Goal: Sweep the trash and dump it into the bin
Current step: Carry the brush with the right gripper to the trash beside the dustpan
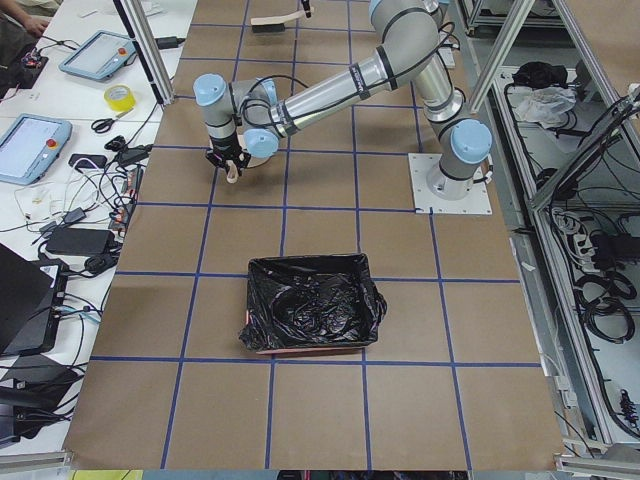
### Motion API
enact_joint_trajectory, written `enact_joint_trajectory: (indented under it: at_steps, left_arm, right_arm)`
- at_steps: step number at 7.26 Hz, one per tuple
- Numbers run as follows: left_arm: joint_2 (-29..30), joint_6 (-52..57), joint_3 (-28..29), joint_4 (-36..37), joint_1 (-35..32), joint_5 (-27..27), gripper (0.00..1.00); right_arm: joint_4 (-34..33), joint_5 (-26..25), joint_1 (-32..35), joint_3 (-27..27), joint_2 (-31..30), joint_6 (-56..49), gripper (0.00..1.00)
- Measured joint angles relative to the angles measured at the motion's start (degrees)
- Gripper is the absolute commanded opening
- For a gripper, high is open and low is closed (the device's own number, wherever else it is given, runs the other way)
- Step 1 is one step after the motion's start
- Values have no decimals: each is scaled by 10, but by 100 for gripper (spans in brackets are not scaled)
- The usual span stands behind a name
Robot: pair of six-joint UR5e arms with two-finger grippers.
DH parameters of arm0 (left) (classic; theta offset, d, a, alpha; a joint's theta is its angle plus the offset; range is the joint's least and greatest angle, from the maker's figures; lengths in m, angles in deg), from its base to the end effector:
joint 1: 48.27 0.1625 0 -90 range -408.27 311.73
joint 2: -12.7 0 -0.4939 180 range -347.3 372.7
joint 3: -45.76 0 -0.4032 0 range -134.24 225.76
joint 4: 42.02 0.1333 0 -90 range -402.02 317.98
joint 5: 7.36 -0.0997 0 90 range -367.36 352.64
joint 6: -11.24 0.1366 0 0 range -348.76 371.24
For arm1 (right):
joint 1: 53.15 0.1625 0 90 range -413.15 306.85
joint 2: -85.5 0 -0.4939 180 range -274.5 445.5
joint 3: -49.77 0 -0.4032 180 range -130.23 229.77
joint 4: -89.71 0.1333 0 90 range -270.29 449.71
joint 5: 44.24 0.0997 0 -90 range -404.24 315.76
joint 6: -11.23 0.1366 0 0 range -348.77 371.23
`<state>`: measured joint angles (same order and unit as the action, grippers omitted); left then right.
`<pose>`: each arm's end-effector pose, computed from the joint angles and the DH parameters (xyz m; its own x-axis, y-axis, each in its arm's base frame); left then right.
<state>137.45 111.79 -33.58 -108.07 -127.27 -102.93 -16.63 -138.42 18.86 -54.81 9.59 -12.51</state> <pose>0.0251 -0.7581 0.2675 -0.0087 0.9998 0.0202 0.9955 0.0067 0.0950 -0.0502 -0.5539 0.2937 -0.9942 -0.1057 -0.0208 -0.1076 0.9686 0.2241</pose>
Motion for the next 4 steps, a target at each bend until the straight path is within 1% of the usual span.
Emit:
enact_joint_trajectory:
  at_steps: [2,4]
  left_arm:
    - [-1,-9,-2,0,-13,-17,20]
    - [-1,-10,-5,-1,-17,-20,20]
  right_arm:
    - [31,-12,86,16,-12,111,0]
    - [58,-35,193,55,7,241,0]
